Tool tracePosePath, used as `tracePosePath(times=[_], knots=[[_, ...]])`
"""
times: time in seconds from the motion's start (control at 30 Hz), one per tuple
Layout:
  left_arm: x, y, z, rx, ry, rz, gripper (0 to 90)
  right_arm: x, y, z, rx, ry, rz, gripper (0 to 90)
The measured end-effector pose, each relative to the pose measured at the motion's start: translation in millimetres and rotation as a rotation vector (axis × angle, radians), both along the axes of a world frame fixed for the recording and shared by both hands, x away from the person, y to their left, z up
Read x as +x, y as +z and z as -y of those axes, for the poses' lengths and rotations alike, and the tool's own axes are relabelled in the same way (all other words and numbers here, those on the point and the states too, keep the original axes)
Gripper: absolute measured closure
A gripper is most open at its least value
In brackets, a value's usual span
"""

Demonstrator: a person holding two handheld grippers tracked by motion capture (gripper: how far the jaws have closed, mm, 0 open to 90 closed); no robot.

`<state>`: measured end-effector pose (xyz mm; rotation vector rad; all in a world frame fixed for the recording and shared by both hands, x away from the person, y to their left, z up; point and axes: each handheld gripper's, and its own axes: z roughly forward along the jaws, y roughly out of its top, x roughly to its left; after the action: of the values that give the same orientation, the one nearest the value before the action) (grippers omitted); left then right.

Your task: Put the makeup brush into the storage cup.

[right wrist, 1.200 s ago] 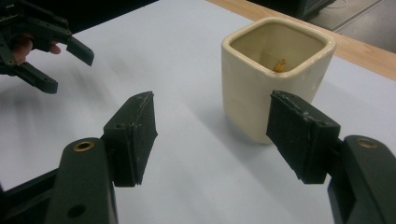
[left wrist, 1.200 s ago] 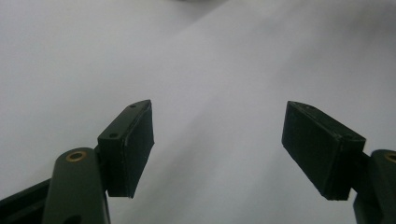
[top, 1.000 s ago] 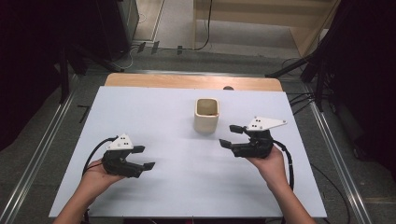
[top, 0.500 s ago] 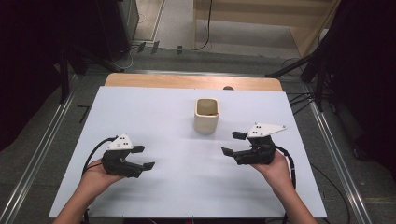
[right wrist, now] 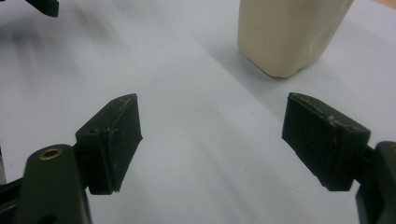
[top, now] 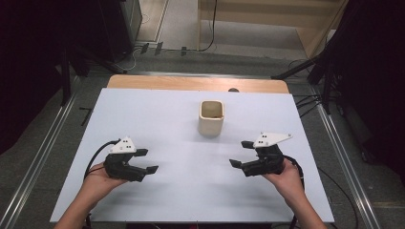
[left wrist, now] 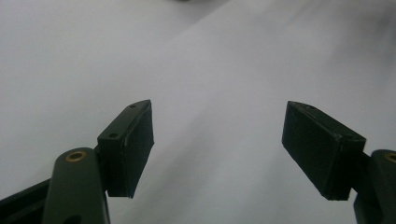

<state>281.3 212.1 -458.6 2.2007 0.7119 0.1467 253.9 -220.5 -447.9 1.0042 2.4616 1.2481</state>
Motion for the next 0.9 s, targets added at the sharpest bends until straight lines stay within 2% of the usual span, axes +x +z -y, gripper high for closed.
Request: tracePosePath(times=[0.07,0.33,0.47,0.53,0.9], knots=[[-0.2,0.1,0.0,-0.001,0.001,0.0,25.8,-1.5,-0.4,1.1,-0.005,0.008,0.0,18.9],[-0.3,0.5,-0.6,-0.003,-0.005,0.004,25.8,-8.1,-5.6,12.8,0.045,-0.009,0.01,18.9],[-0.5,0.5,-0.5,-0.006,-0.007,0.006,25.8,-10.3,-6.1,17.8,0.04,-0.01,0.0,18.9],[-0.6,0.4,-0.4,-0.011,-0.006,0.006,25.8,-12.0,-8.2,21.0,0.055,-0.014,0.013,18.9],[-1.0,0.8,-0.5,-0.016,-0.009,0.01,25.8,-14.7,-14.0,35.1,0.083,-0.026,0.01,19.0]])
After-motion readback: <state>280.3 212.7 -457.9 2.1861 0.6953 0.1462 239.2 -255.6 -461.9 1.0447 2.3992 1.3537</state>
